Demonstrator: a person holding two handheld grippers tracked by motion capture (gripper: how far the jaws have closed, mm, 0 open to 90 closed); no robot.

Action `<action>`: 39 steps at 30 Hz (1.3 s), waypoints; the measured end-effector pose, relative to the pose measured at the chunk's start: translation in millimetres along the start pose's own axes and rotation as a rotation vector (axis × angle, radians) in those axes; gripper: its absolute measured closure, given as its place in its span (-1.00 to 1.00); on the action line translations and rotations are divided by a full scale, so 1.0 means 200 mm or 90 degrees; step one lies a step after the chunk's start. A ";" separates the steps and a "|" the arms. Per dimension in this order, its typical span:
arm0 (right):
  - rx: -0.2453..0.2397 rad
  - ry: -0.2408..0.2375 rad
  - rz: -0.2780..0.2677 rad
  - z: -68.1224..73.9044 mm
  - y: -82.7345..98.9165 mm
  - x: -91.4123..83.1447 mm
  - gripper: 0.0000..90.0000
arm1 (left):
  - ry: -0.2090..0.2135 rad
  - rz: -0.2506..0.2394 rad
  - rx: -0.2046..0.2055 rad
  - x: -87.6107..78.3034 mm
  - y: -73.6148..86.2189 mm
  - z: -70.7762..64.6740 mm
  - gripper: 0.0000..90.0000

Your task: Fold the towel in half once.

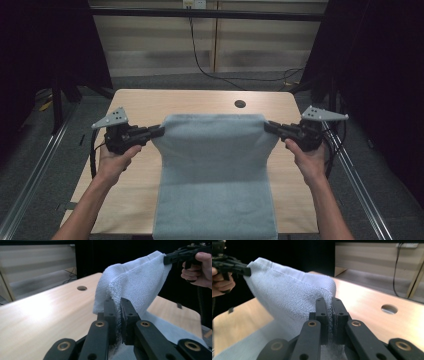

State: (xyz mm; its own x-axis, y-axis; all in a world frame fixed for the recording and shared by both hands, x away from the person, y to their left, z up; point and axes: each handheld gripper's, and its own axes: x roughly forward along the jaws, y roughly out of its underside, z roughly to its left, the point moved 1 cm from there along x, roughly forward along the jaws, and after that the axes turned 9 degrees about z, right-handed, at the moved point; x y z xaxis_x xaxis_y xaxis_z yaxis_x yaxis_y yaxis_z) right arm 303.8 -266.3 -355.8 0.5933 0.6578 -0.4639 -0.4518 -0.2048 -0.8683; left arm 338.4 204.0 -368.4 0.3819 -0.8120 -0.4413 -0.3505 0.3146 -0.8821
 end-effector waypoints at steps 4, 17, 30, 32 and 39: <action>0.003 -0.006 0.013 0.06 0.10 -0.02 0.90 | 0.009 0.022 -0.002 -0.02 0.07 -0.06 0.89; 0.014 -0.021 0.059 0.26 0.39 -0.13 0.90 | 0.060 0.077 -0.035 -0.05 0.38 -0.25 0.89; 0.060 -0.031 0.199 0.32 0.77 -0.02 0.90 | 0.091 0.230 -0.069 0.09 0.71 -0.30 0.88; 0.063 -0.037 0.212 0.33 0.78 0.00 0.90 | 0.082 0.263 -0.066 0.12 0.74 -0.30 0.88; 0.060 -0.020 0.287 0.32 0.83 0.11 0.91 | 0.058 0.270 -0.067 0.18 0.75 -0.25 0.88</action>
State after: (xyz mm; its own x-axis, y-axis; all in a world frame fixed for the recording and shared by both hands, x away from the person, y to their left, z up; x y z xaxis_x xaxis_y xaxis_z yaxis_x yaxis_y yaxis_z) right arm 198.4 -238.8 -499.4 0.3040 0.5400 -0.7849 -0.7200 -0.4093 -0.5604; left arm 256.1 197.6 -508.1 0.1107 -0.6630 -0.7404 -0.5474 0.5811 -0.6022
